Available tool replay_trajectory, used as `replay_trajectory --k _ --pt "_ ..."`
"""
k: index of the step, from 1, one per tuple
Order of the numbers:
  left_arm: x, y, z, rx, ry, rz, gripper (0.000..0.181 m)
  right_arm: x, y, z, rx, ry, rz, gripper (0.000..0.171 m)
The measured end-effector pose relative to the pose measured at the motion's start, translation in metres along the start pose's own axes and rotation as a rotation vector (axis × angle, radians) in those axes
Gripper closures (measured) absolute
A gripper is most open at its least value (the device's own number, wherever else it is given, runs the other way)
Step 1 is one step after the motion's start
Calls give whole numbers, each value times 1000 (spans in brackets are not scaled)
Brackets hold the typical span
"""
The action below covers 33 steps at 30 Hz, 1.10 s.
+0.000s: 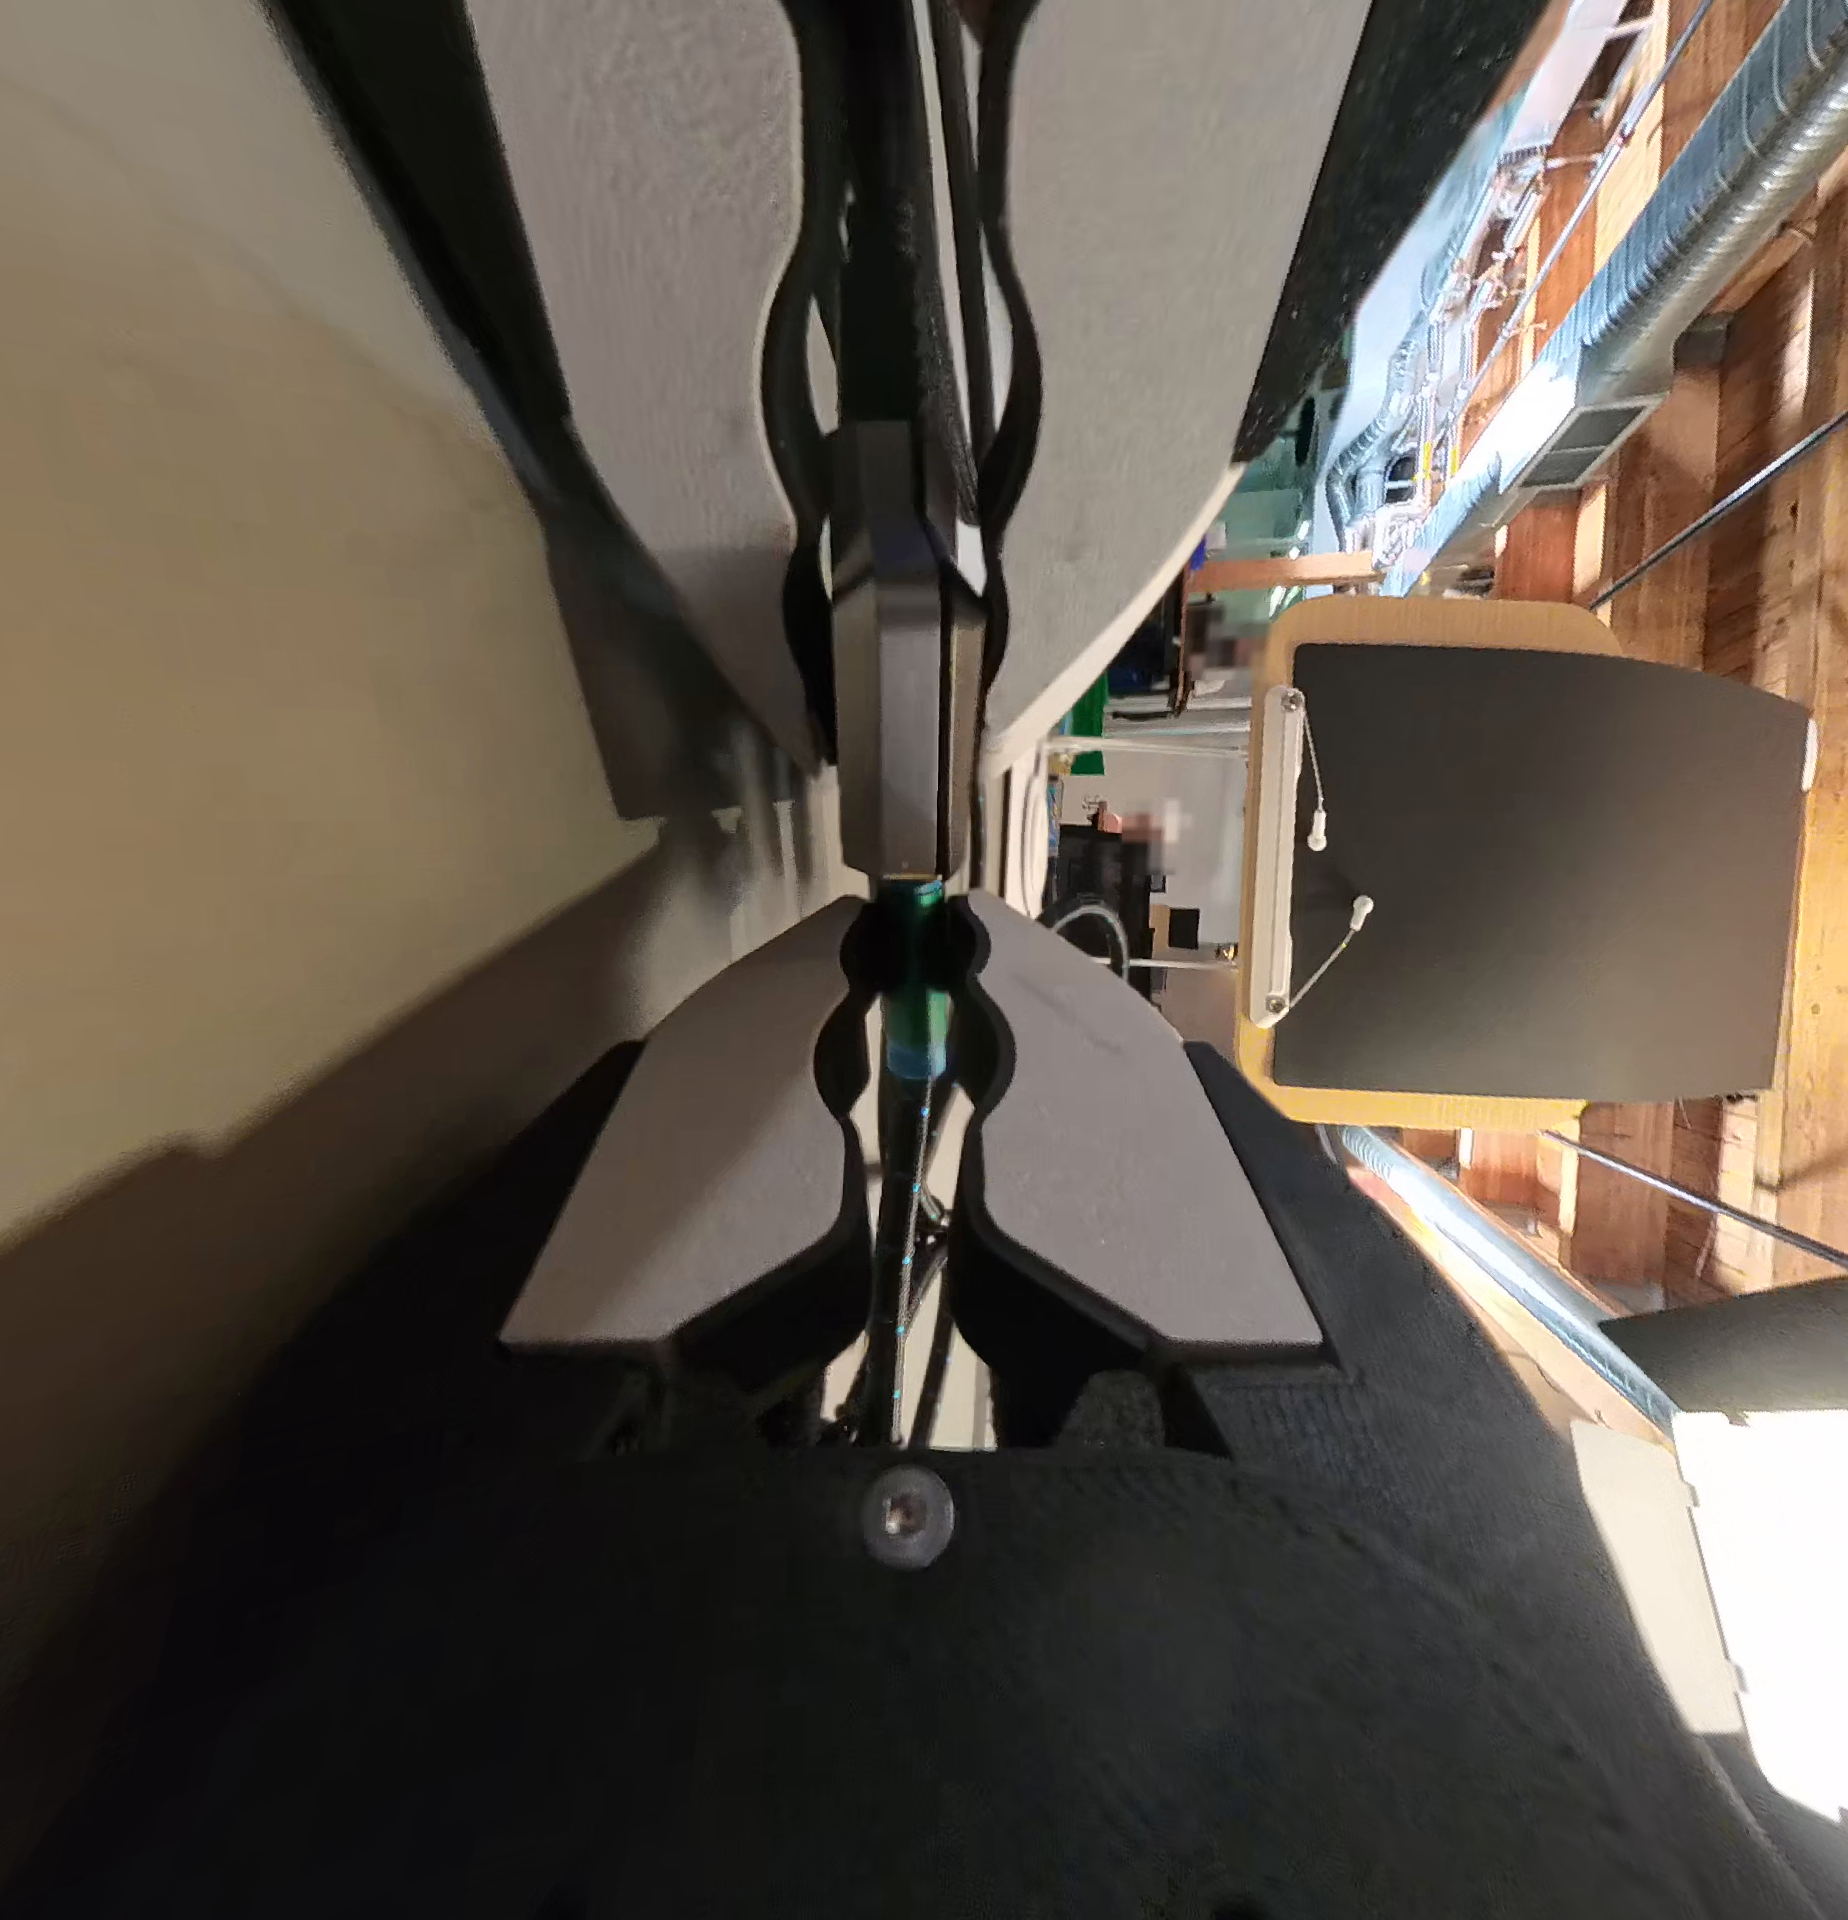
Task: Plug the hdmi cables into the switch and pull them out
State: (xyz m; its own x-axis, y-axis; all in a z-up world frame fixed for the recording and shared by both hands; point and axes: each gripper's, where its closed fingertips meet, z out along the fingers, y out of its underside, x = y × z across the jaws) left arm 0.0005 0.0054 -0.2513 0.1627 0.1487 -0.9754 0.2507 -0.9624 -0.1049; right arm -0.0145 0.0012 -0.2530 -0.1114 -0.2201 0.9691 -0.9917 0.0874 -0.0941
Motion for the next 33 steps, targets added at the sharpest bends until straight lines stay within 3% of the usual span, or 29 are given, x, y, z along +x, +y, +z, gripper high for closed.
replay_trajectory --k 17,28,33 --pt "7 -9 -7 51 34 5 158 -8 -6 -17 148 -34 8 158" --pt "10 -12 -11 57 40 21 158 -12 -8 -26 180 -70 14 158" --pt "10 -22 -11 26 33 69 159 -12 -3 -27 115 -69 -8 159"
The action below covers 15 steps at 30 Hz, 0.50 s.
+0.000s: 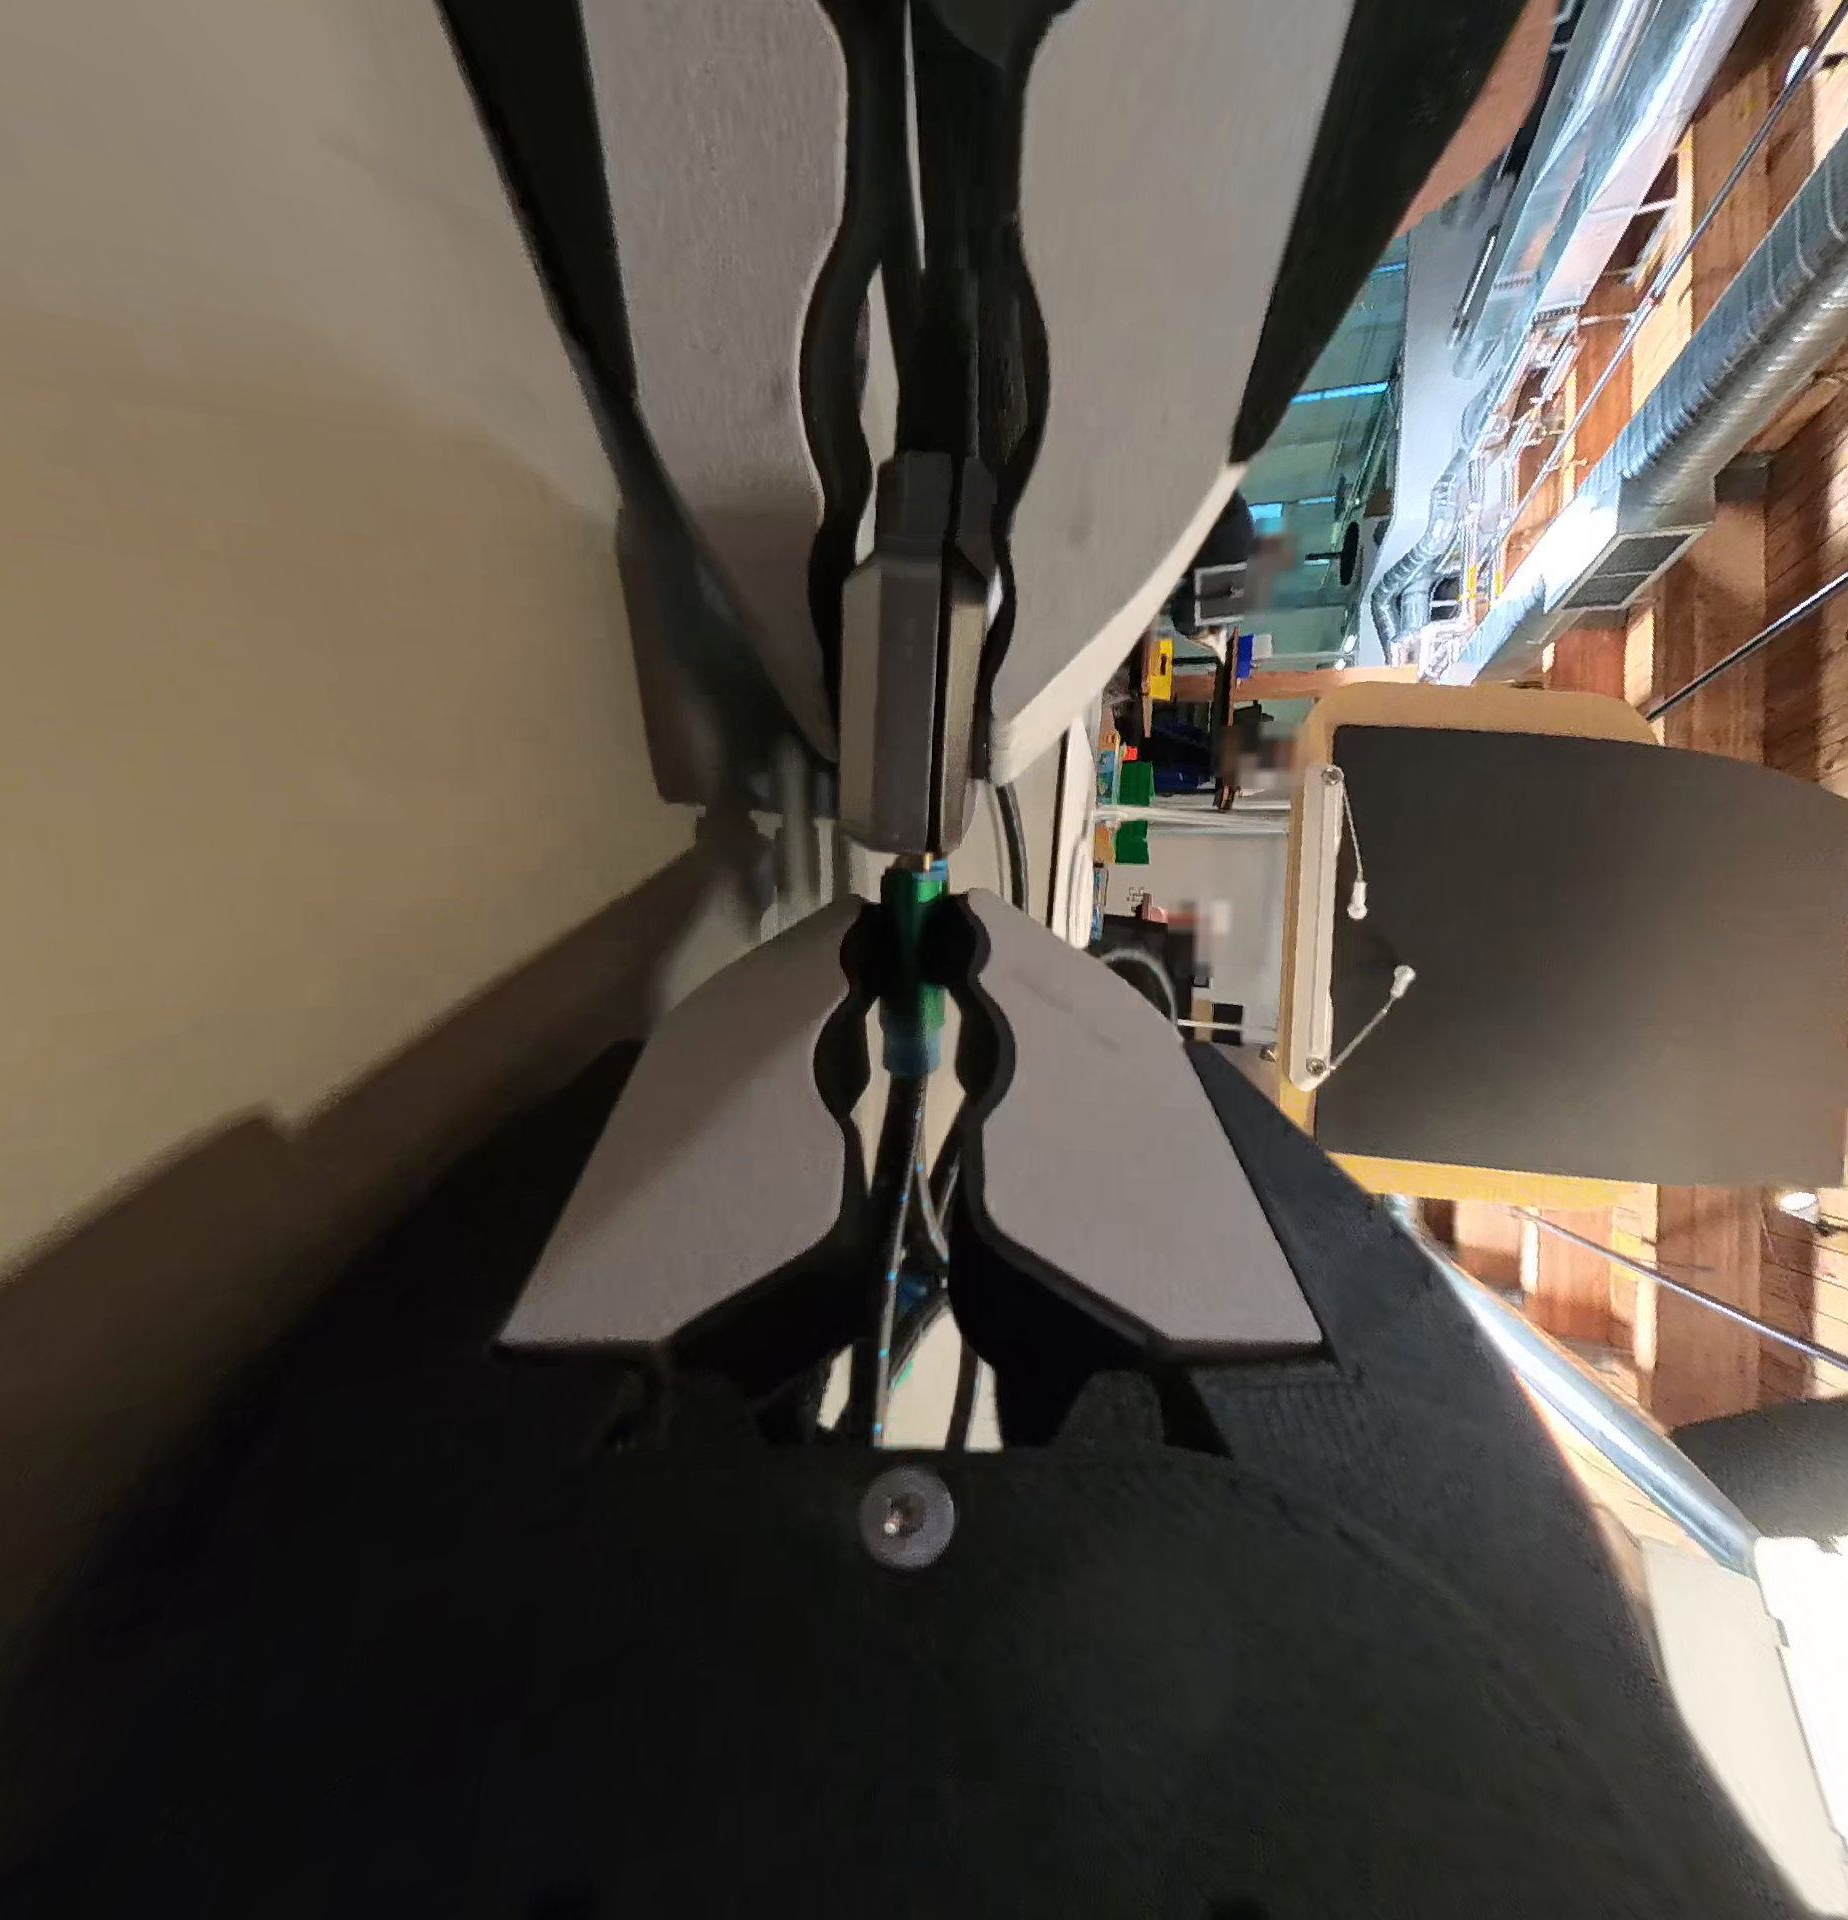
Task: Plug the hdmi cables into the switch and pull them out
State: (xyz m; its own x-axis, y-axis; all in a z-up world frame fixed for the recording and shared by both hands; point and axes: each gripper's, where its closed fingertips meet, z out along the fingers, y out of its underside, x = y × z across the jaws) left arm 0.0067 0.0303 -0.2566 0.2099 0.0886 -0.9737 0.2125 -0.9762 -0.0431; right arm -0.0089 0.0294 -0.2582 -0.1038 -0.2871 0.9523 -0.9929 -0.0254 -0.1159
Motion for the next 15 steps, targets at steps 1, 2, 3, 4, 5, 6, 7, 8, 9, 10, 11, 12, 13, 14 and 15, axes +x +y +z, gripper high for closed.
replay_trajectory --k 1,2,3,4,5,6,7,8,9,10,11,12,13,14,15 --pt "0 -1 0 6 2 -2 159 1 0 1 -14 12 -17 159" --pt "-1 -2 -1 14 0 1 159 3 1 2 -25 37 -42 159" --pt "-2 -2 -2 20 -4 -7 159 5 0 2 -29 62 -62 159" --pt "-4 -2 -2 28 -2 -20 159 6 0 3 -28 76 -66 159" --pt "-4 -3 -2 33 2 -28 159 7 -1 3 -25 78 -62 159" --pt "-3 -2 -2 33 4 -27 159 7 -1 4 -26 76 -60 159" --pt "-3 -2 -1 31 4 -25 159 7 0 5 -29 76 -62 159" --pt "-3 -2 -1 31 5 -25 159 6 0 6 -33 76 -64 159" --pt "-2 -1 0 32 7 -26 158 6 1 7 -36 74 -61 159" --pt "-3 -1 1 34 4 -30 158 7 1 7 -36 77 -59 159" --pt "-4 -1 1 35 -1 -39 157 8 1 7 -35 80 -58 159" --pt "-6 0 2 31 -7 -51 155 8 1 6 -34 79 -55 159" --pt "-6 1 3 25 -7 -58 154 8 0 6 -27 76 -50 159" --pt "-6 1 5 21 -8 -60 153 8 -2 5 -15 74 -46 159" --pt "-6 1 5 23 -9 -56 154 9 -5 4 -6 76 -45 159"
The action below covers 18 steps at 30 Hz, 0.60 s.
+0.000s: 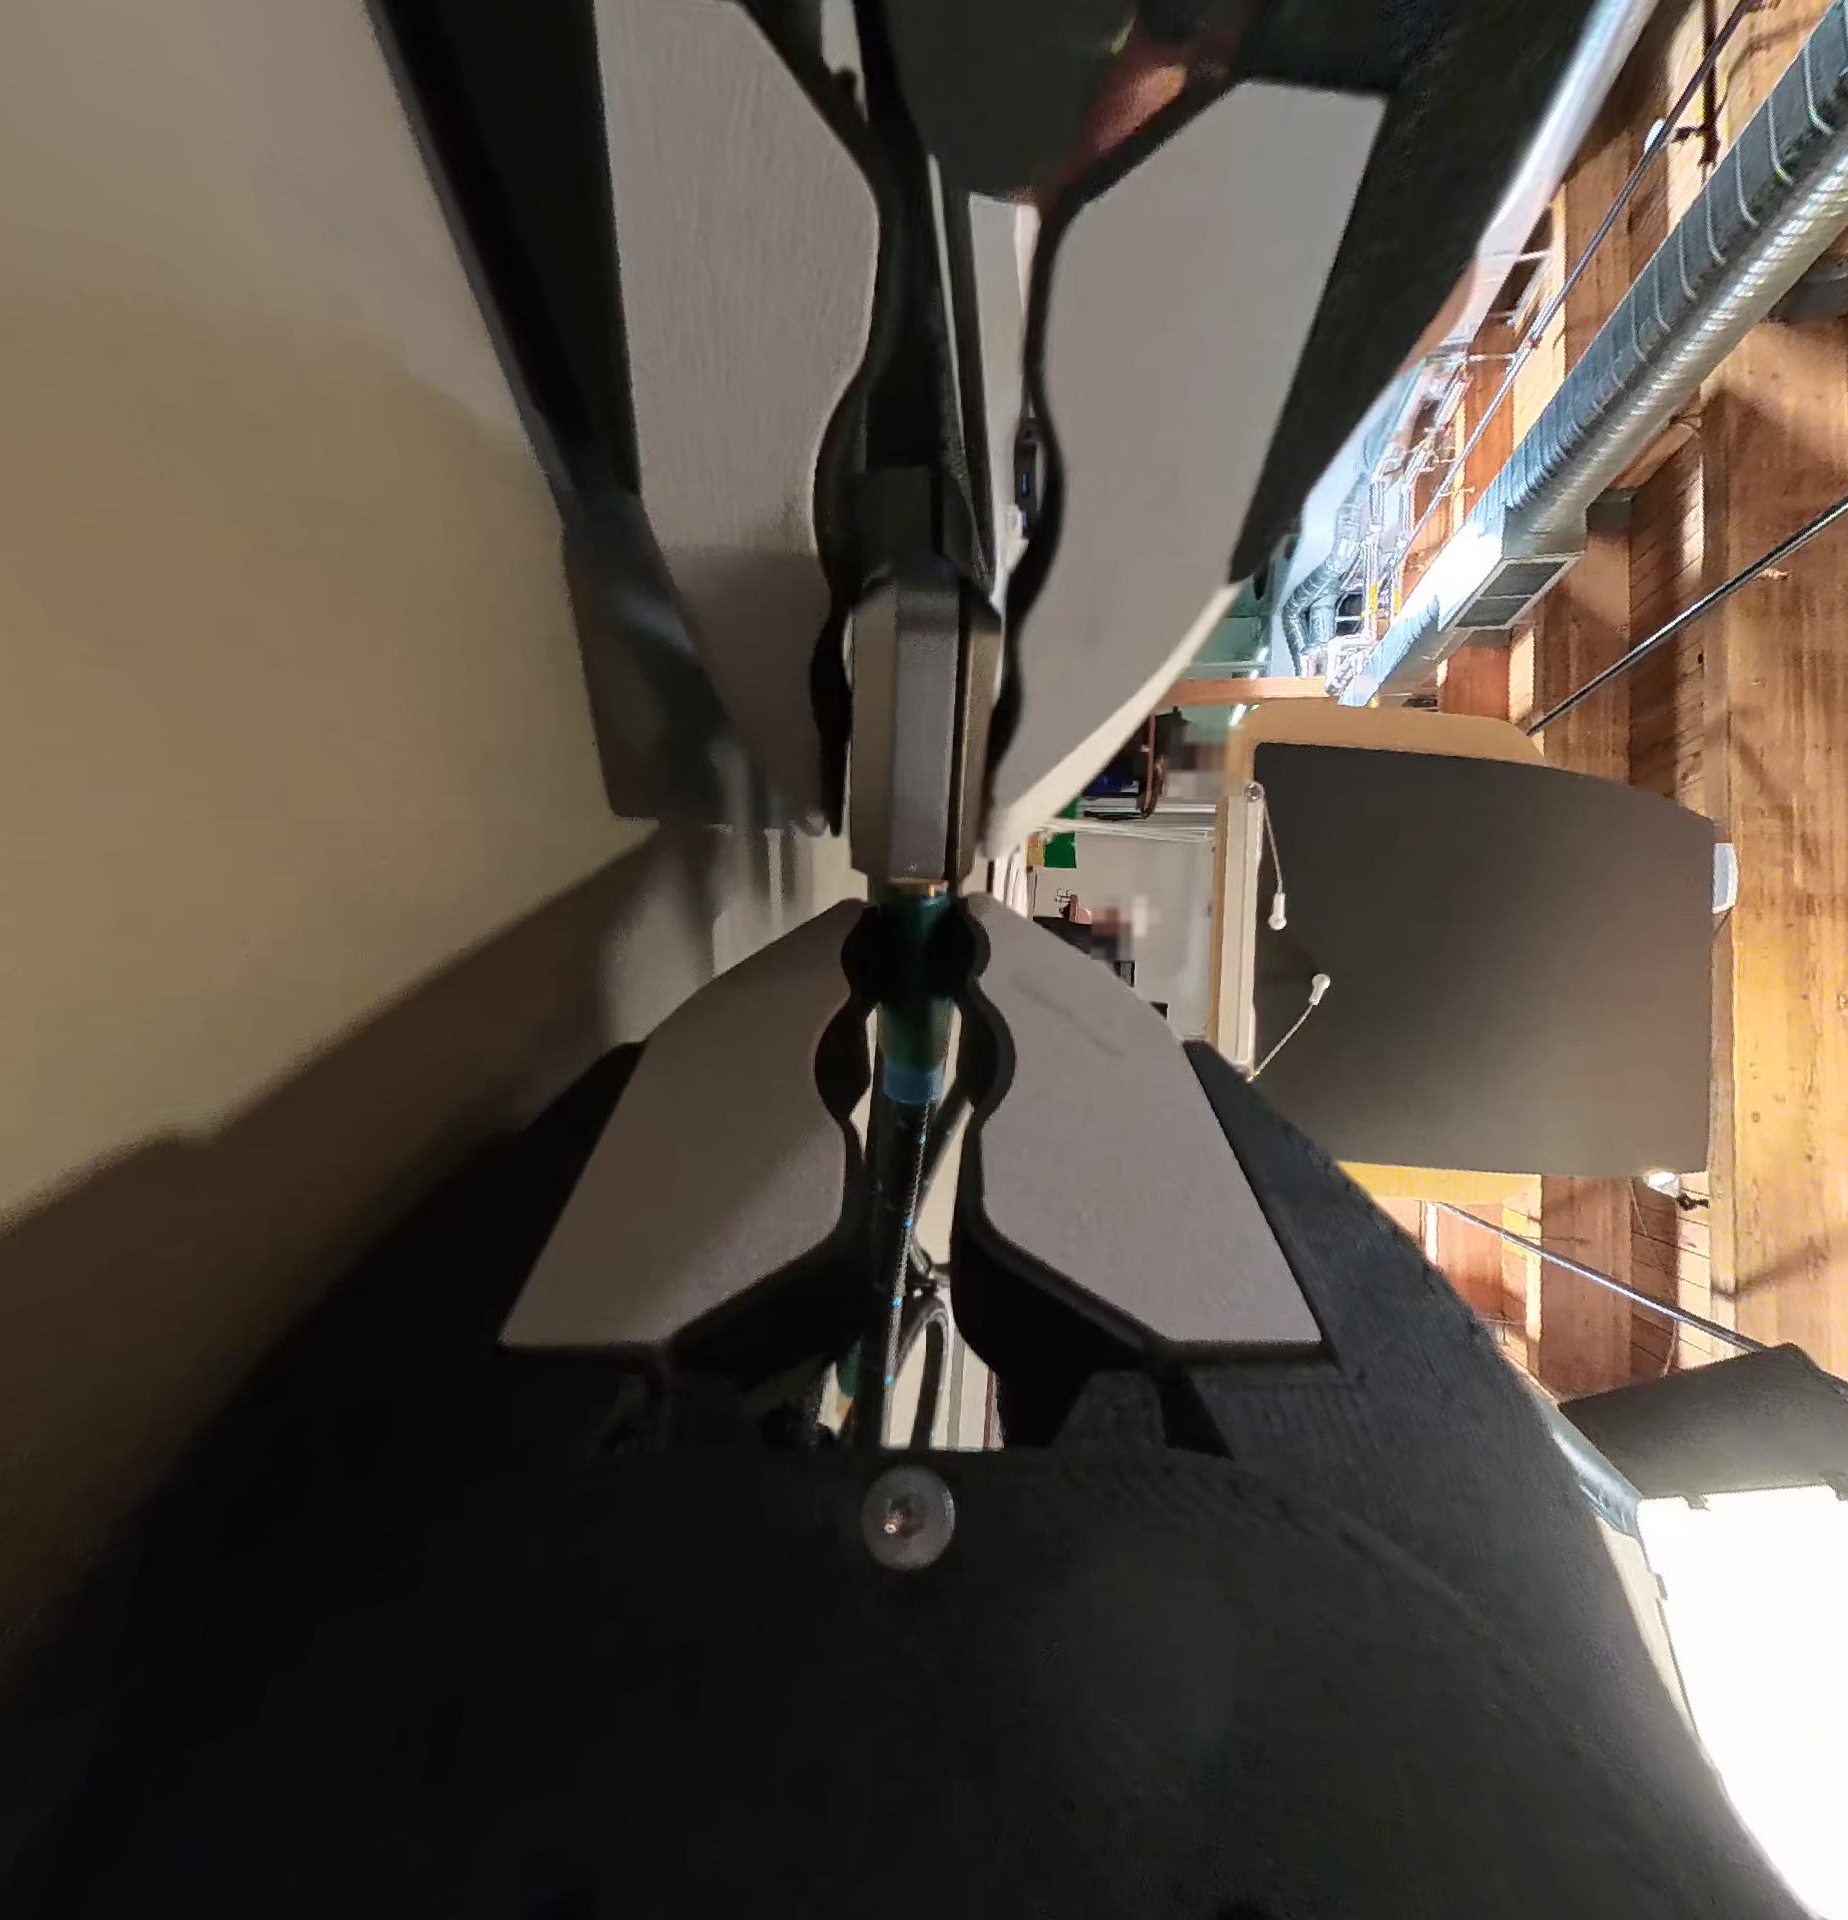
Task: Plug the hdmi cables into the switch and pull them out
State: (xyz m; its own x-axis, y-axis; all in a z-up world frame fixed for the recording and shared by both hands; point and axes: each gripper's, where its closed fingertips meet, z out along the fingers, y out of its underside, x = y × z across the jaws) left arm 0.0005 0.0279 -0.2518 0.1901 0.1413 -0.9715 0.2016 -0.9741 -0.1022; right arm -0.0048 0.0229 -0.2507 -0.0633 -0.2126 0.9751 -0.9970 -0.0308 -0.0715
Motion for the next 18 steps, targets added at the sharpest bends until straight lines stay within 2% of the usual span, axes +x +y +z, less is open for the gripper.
replay_trajectory --k 5,7,10,18 --pt "3 0 0 -15 19 -4 158 -1 -2 0 2 3 -14 159" --pt "3 -2 -1 -11 16 5 159 1 -8 0 -3 32 -42 152" --pt "4 1 -2 -16 16 -4 158 -2 -6 1 -21 1 -28 158" --pt "4 -1 -3 -4 14 -28 158 -3 -1 -3 -3 -34 -2 159"
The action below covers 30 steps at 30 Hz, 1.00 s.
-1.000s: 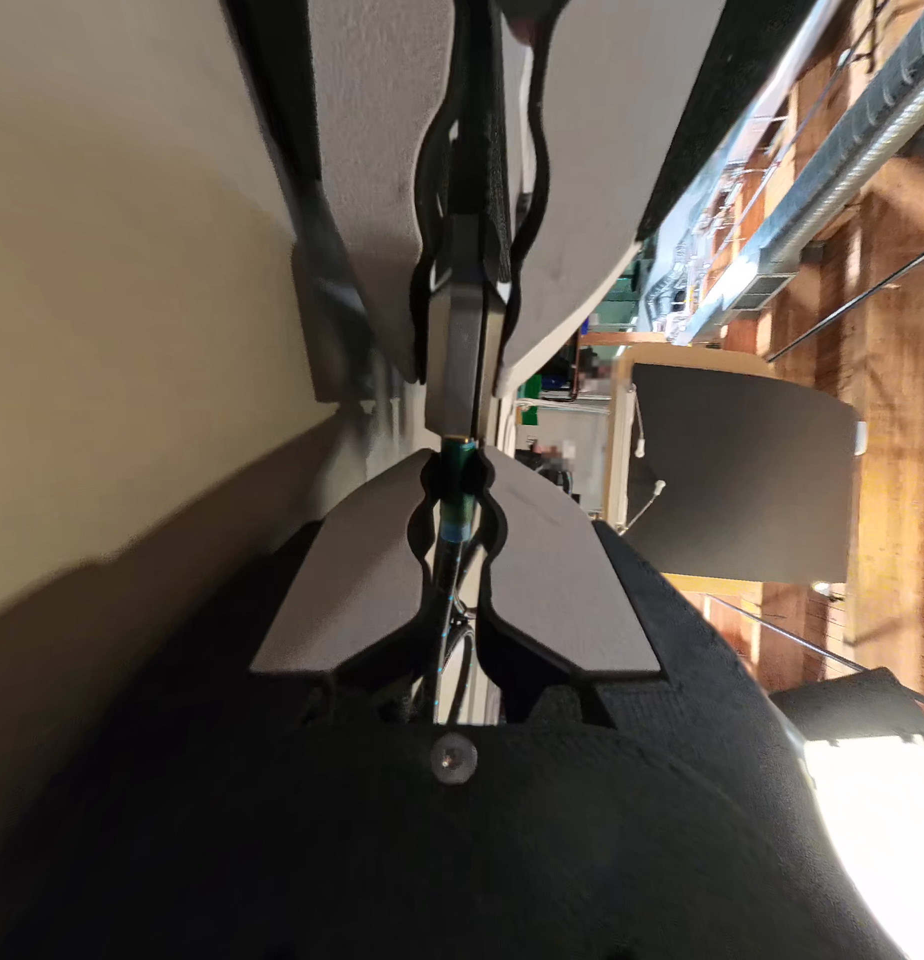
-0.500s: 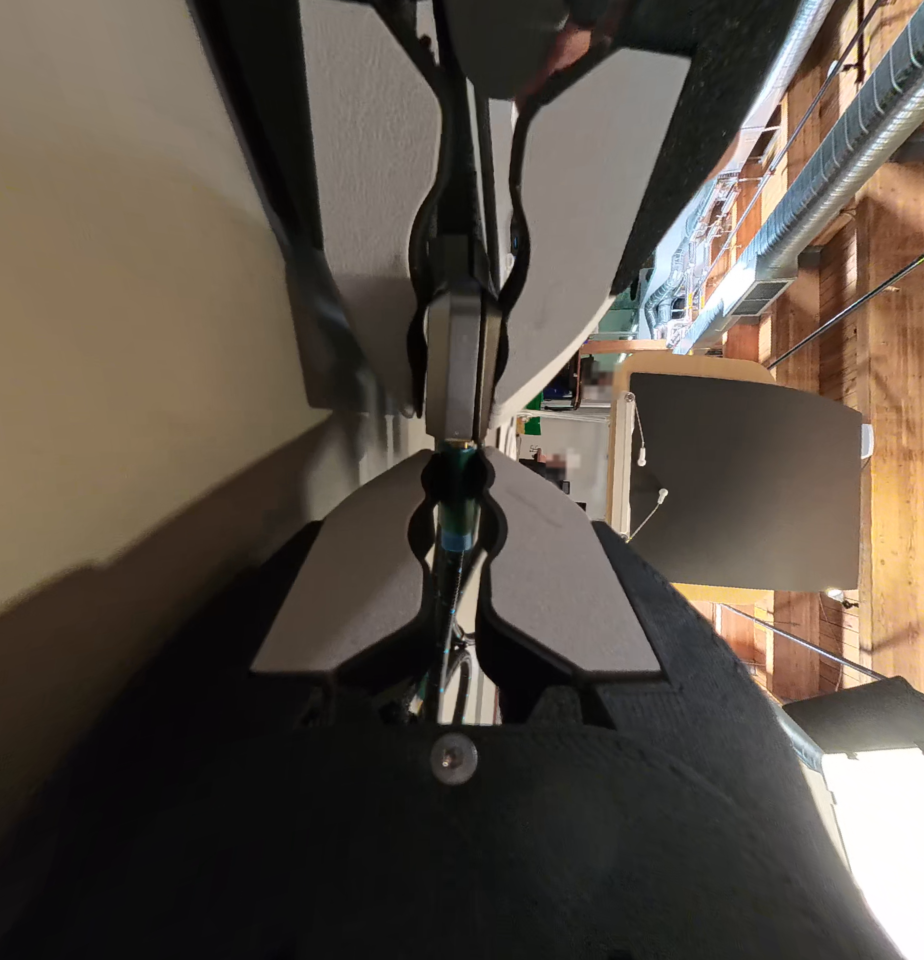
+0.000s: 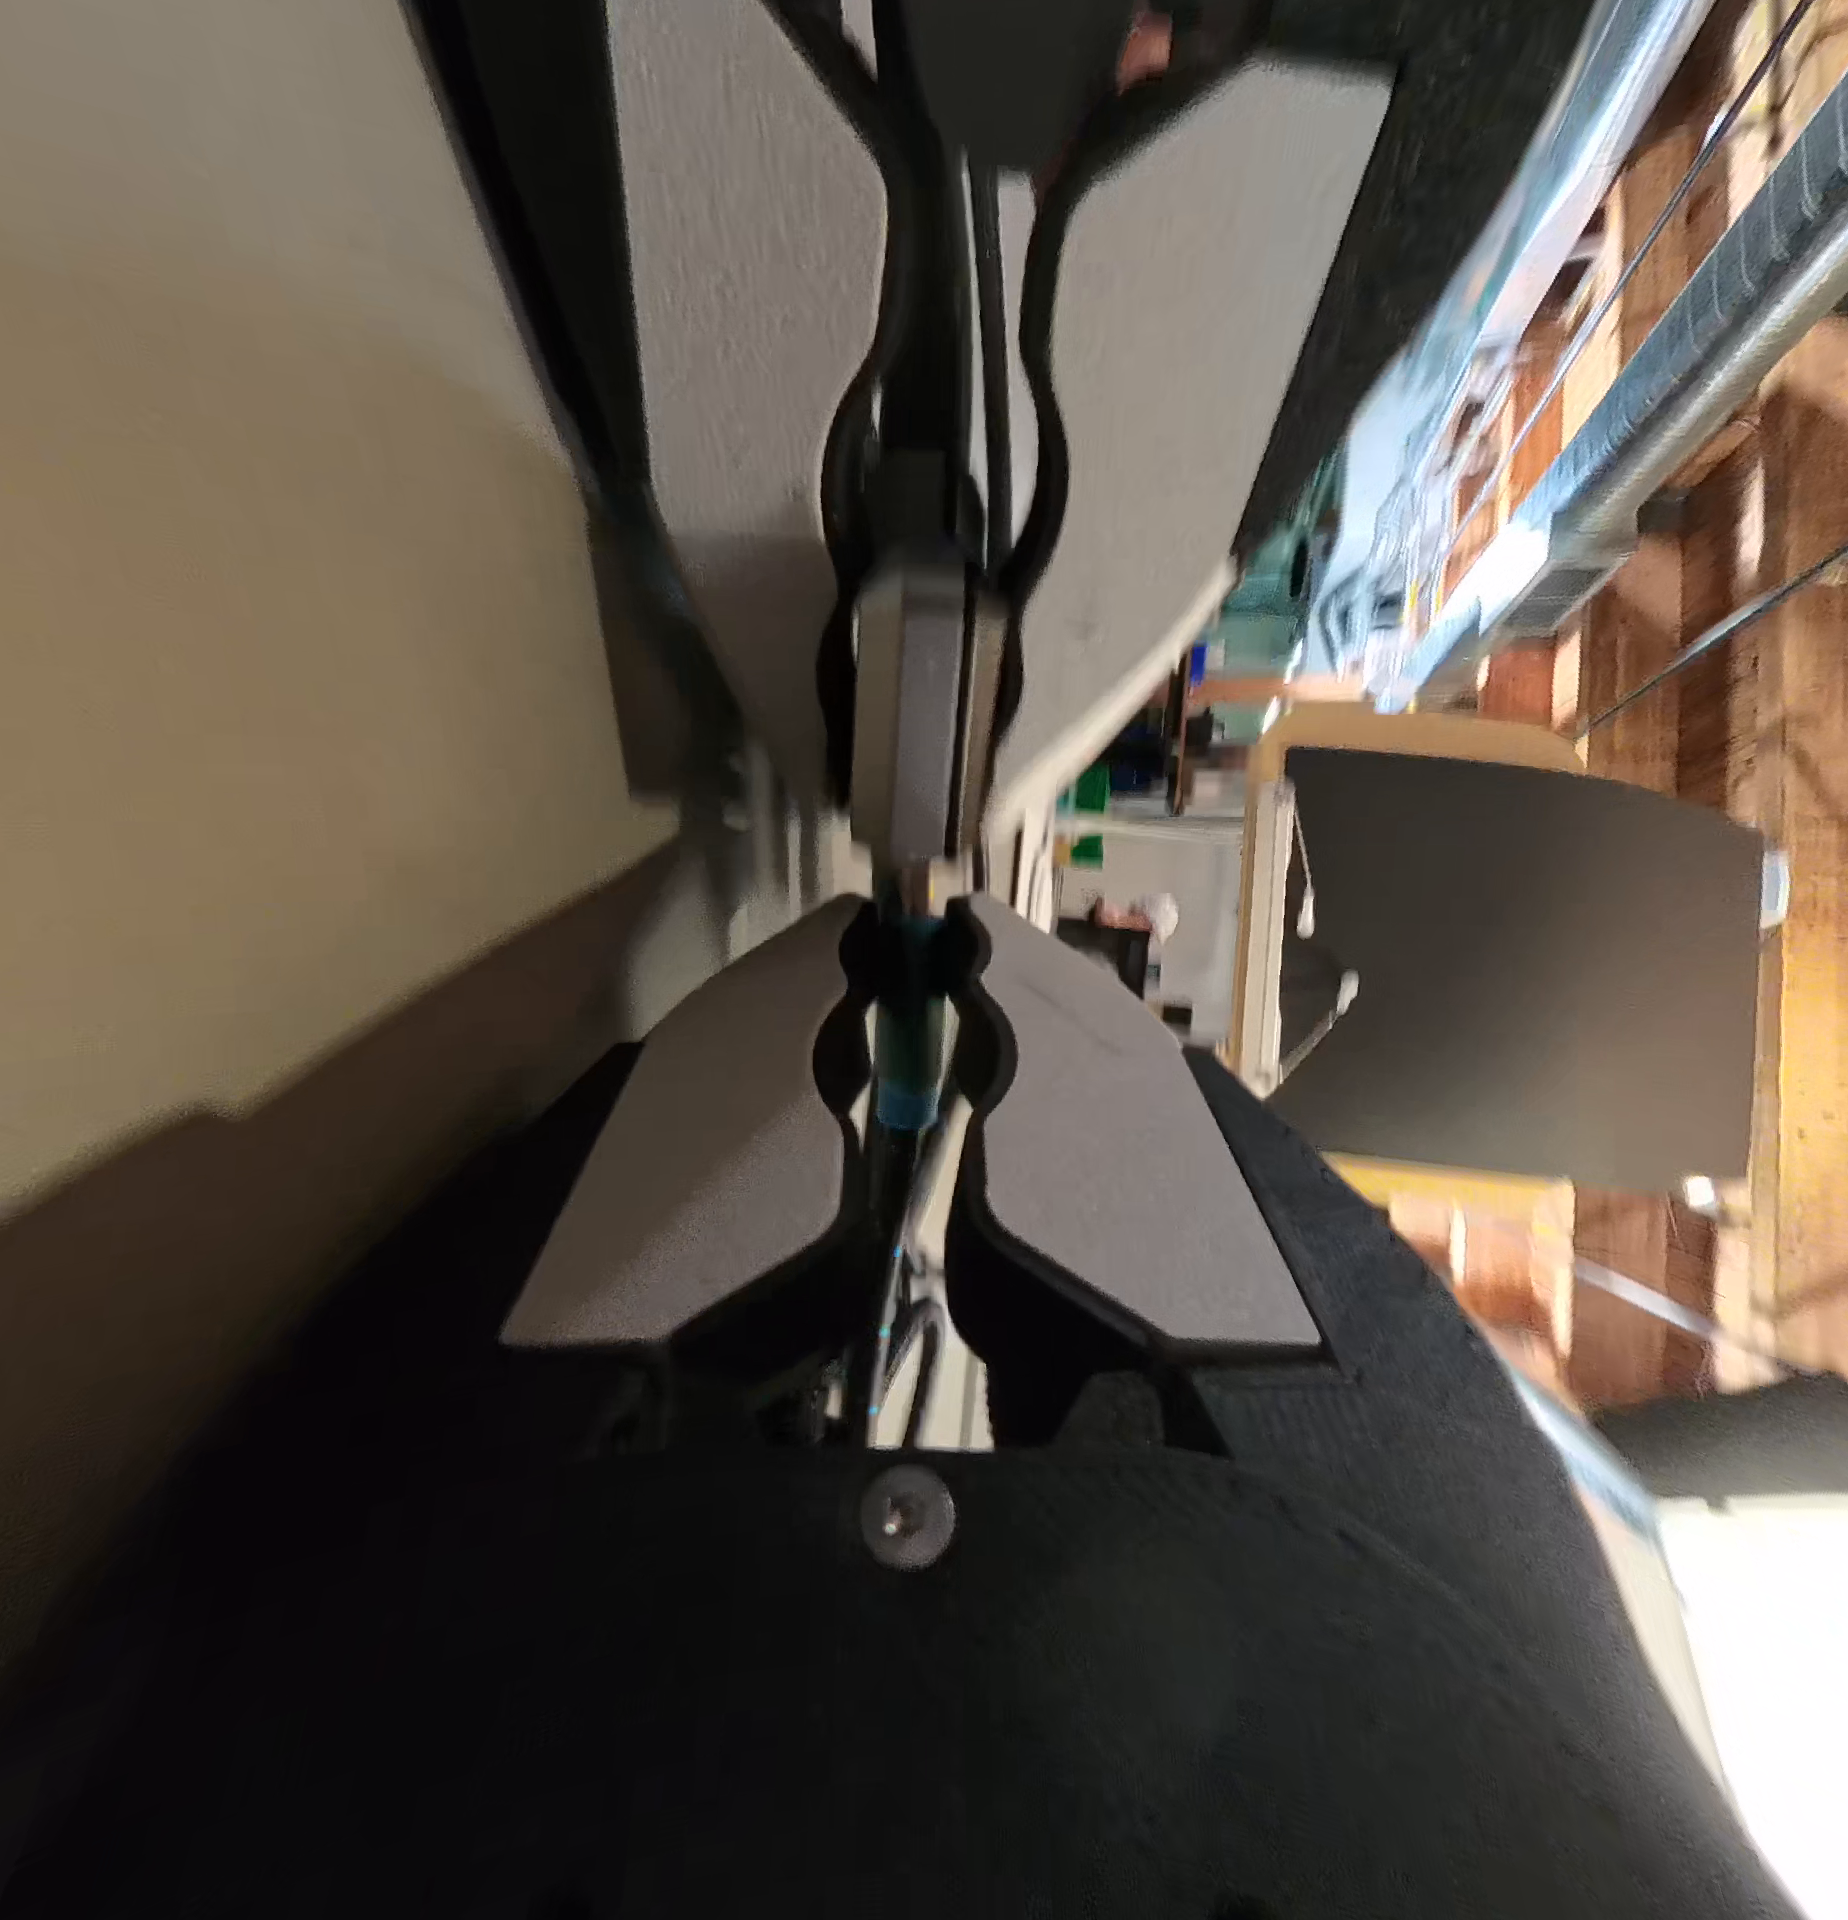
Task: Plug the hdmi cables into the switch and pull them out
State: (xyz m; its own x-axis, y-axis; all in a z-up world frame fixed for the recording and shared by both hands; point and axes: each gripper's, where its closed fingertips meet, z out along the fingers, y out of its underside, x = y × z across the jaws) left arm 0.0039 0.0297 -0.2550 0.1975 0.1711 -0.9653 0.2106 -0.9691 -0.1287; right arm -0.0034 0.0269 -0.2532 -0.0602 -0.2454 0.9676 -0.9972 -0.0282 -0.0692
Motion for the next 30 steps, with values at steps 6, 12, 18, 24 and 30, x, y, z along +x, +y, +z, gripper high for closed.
replay_trajectory --k 6,12,18,24,30 --pt "-4 35 -3 -102 -8 -73 159 5 75 -8 -182 18 46 159" --pt "-7 29 7 -68 -8 -73 159 5 65 -5 -158 16 39 159" --pt "-10 34 9 -73 -7 -109 159 28 65 -12 -155 116 53 159" --pt "-12 37 7 -73 -7 -129 159 92 59 -48 -163 328 152 159" --pt "-15 38 2 -74 -12 -147 159 162 86 -119 -343 531 126 159"
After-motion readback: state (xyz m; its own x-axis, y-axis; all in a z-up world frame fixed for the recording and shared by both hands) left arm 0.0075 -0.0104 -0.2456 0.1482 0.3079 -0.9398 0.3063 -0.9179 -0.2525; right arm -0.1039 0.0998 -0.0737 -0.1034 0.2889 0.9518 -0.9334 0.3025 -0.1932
